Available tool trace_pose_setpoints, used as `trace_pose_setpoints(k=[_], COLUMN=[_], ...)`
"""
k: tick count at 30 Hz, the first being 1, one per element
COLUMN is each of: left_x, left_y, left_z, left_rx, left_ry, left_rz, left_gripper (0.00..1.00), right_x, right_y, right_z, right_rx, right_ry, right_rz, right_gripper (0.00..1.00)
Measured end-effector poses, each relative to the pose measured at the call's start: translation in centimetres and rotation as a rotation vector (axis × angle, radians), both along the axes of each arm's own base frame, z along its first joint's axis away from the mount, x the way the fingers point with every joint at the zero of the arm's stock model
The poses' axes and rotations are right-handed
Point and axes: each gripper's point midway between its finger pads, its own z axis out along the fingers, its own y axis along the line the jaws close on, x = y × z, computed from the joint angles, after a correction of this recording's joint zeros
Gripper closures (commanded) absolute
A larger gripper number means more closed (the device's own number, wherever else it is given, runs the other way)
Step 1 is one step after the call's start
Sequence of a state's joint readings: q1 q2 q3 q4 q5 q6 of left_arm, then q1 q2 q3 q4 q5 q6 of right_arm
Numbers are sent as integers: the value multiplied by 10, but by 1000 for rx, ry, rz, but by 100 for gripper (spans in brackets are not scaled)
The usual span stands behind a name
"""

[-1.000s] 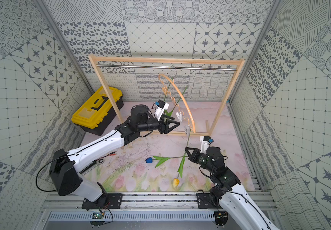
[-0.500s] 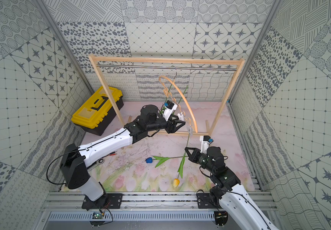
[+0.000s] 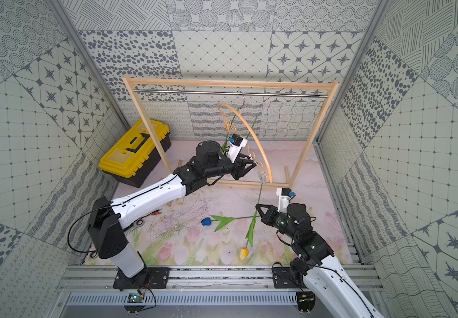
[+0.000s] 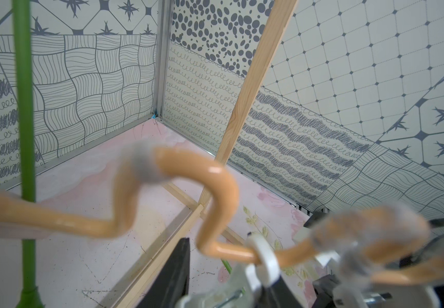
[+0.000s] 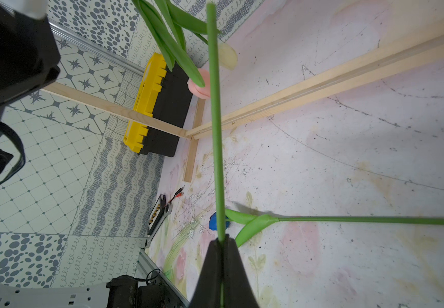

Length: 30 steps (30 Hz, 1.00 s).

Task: Dry the flowers on a clothes hanger
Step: Clamp the flower onto the hanger.

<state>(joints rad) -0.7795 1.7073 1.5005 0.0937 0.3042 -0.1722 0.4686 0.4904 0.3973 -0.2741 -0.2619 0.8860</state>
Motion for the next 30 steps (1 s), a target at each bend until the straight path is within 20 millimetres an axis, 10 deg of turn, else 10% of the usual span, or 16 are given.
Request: trace_pose_setpoints(k=[11,30], left_x=[-8,-16], left_y=[-5,-3], left_z=[3,5], left_rx=[-30,-133], left_ry=[25,122], left_rz=[-10,-2], left_gripper=[82,83], right_x=[6,62], right_y=[4,33], right_z=[2,115], right_rx=[-28,-5], right_ry=[-12,-322], right_rz=[17,71], right_gripper=[100,100])
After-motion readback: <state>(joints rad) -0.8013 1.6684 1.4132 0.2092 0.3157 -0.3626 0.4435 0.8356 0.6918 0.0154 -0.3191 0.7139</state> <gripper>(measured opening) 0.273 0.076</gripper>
